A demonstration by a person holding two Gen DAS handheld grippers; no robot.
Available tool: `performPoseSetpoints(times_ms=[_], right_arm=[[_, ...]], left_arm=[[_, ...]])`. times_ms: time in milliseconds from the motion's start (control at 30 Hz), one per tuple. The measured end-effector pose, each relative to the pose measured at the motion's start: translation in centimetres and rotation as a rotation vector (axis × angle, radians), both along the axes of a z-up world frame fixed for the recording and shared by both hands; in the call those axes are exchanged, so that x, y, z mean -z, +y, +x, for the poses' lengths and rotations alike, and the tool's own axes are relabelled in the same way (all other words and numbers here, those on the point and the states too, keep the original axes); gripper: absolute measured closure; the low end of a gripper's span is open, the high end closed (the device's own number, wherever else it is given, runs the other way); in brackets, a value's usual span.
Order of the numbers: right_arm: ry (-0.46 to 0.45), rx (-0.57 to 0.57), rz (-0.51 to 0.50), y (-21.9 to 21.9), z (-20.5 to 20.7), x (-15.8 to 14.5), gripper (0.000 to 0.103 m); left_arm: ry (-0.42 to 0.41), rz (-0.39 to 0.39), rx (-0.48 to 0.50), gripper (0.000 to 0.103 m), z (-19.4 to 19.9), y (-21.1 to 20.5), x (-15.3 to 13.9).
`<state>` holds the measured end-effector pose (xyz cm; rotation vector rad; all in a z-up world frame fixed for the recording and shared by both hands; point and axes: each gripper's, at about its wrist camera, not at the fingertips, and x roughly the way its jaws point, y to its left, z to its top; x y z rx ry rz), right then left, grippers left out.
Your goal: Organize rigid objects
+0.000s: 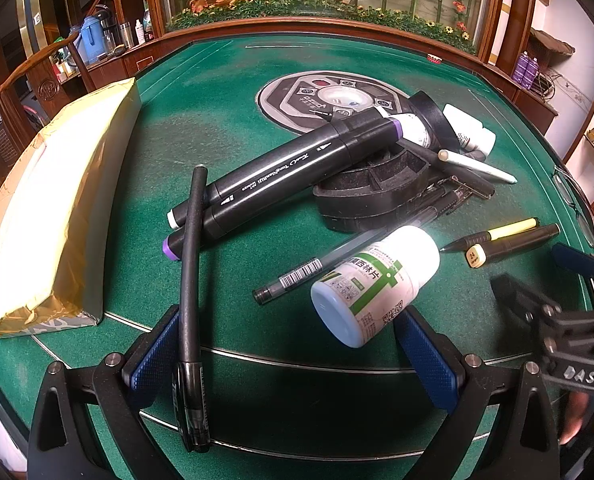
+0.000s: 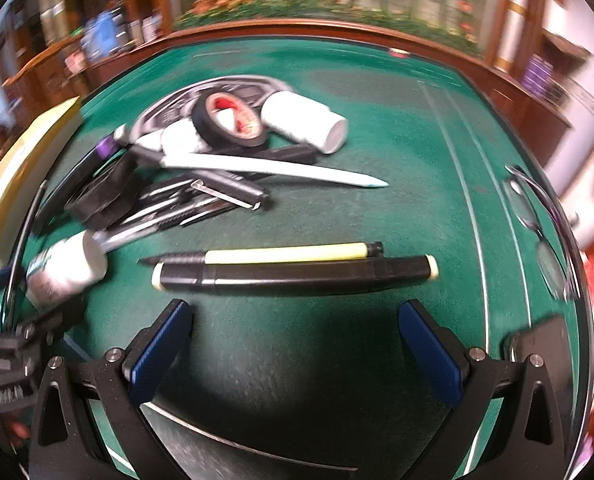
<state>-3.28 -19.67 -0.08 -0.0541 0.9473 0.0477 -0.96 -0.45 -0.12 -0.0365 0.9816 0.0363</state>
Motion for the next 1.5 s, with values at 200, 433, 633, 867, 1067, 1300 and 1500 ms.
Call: performPoseSetpoints(times_ms=[200,433,633,867,1067,1300,1500], right_arm=[[0.004,-0.148,0.045,-0.8,-1.0,-0.7,0.012],[-0.064,-0.289,0.059,-1.3,-1.8,-3.6,0.024],[-0.056,-0.311,0.016,-1.1,0.4,-3.9,0.043],[0.028,-0.271,0.153,-3.2,2.1,-1.9,0.047],[0.101,-0.404,0.19,0.0,-0.9,-1.1,0.049],[0.088,-0.42,0.096,2.2,-0.5,-1.1,0.088],[0.013,-0.446,0.236,1.7,-0.6,-3.3,0.089]], left_arm=[[0.006,-0.021,0.045,0.002,-0.3,0.4,-0.4],[-0.135,-0.019,0.085,0.006,-5.5,1.6,-2.8],[-0.148,-0.079,0.081,0.006,-7.3,3.2,-2.7],[-0.158,-0.093,0.105,0.009,-7.6,2.9,-2.5],[-0.161,-0.084,0.101,0.013,-7.7,3.1,-2.4],[-0.164,-0.085,0.103,0.017,-8.0,3.2,-2.6],[-0.179,-0.084,0.176,0.018,-7.3,2.3,-3.7]])
